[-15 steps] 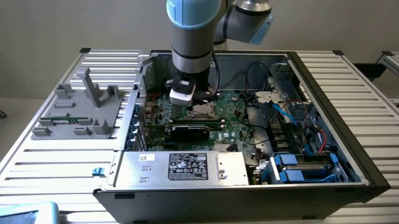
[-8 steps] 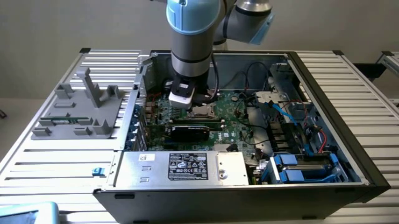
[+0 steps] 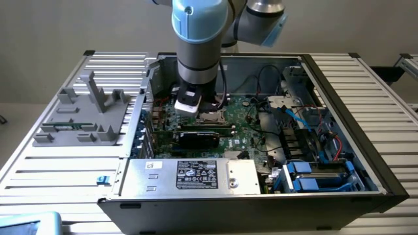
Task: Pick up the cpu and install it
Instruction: 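Install the second cpu locking lever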
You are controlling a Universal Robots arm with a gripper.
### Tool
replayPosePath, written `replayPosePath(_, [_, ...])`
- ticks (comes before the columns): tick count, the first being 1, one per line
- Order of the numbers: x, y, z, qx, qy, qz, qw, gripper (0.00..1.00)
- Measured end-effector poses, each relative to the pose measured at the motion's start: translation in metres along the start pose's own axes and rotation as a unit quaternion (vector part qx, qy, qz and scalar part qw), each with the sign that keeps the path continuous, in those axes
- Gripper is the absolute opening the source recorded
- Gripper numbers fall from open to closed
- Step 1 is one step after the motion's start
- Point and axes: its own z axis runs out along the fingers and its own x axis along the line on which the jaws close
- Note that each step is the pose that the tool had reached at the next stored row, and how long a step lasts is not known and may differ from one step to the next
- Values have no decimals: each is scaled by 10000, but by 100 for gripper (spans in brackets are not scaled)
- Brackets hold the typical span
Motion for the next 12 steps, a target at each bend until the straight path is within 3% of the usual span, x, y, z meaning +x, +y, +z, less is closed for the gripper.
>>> replayPosePath(12, [-22,54,114,133,-27,84,9999,11])
